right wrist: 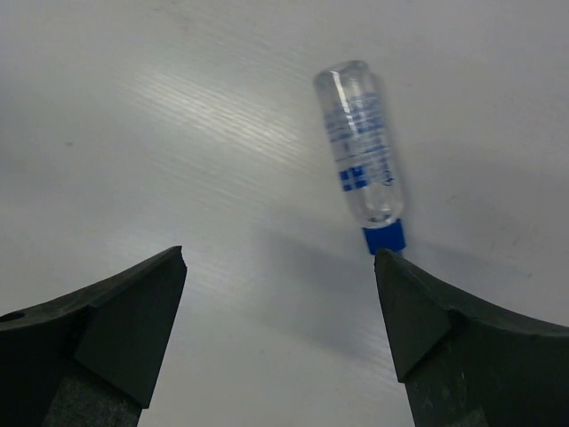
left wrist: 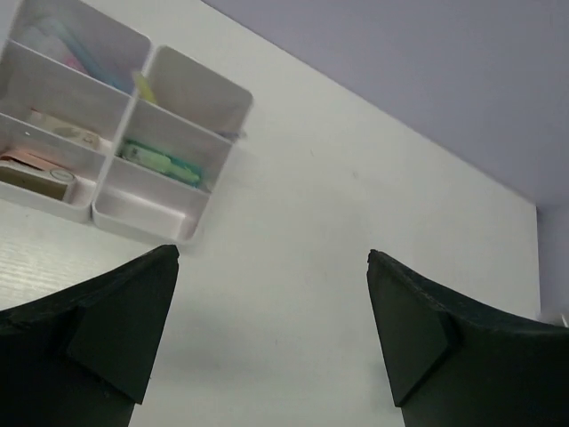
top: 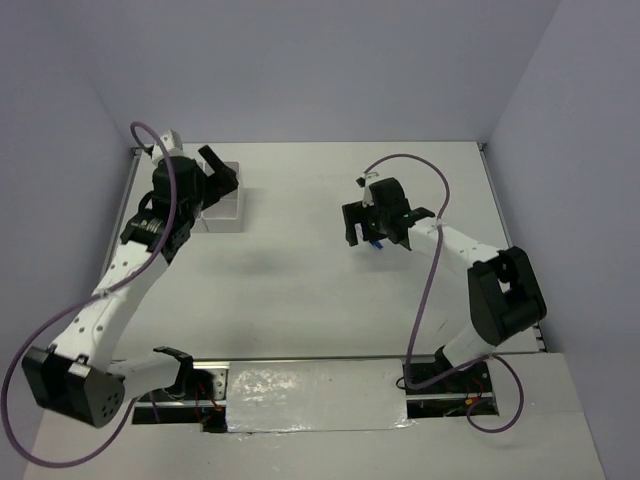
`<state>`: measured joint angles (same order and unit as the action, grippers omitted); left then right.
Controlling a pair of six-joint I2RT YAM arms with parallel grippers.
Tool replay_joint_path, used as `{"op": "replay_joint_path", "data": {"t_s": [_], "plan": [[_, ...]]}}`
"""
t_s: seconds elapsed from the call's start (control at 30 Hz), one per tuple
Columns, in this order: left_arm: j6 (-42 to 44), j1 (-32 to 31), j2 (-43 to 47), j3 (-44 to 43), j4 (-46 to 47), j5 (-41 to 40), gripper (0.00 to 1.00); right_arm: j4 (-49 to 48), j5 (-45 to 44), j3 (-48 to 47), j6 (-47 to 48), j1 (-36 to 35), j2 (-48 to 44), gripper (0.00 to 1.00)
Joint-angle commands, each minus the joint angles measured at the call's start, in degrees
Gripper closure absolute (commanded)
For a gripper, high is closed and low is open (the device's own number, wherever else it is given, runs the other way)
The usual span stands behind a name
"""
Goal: Sort the stationery into containers
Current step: Pick up the stationery from the center of the board.
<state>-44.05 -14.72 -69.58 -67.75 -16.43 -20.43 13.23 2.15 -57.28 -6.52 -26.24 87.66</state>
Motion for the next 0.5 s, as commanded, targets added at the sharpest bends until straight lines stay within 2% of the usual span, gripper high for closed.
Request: {"op": "replay_joint_path", "data": {"t_s": [0.0, 0.03, 0.13, 0.23, 0.27, 0.33, 0.47], "plan": [[7.30, -2.24, 6.81, 4.10, -7.12, 10.91, 0.01, 3.64, 1.44, -3.54, 3.97, 3.73, 3.82, 0.09], [7.75, -2.42, 10.57, 6.98, -8.00, 11.63, 0.01, 3.64, 1.62, -3.72, 3.80, 4.17, 4.27, 0.13], [10.47, -2.59, 16.30, 11.65, -8.97, 15.48, 0.01, 1.98, 2.24, -2.93, 3.19, 5.23, 4.28, 0.18], [13.64, -2.68, 18.69, 13.77, -13.18, 19.44, 0.01, -1.10, 1.11, -1.09, 4.84, 5.24, 3.05, 0.19], [14.43, -2.77, 20.09, 14.30, -13.98, 20.24, 0.01, -2.50, 1.36, -0.74, 5.72, 5.32, 3.39, 0.22], [17.32, -2.77, 22.46, 16.32, -14.60, 24.97, 0.01, -1.99, 2.41, -1.69, 7.56, 5.58, 4.88, 0.26], [20.67, -2.77, 25.19, 18.52, -14.77, 29.03, 0.01, -0.06, 2.33, -5.11, 8.89, 6.64, 10.23, 0.29]]}}
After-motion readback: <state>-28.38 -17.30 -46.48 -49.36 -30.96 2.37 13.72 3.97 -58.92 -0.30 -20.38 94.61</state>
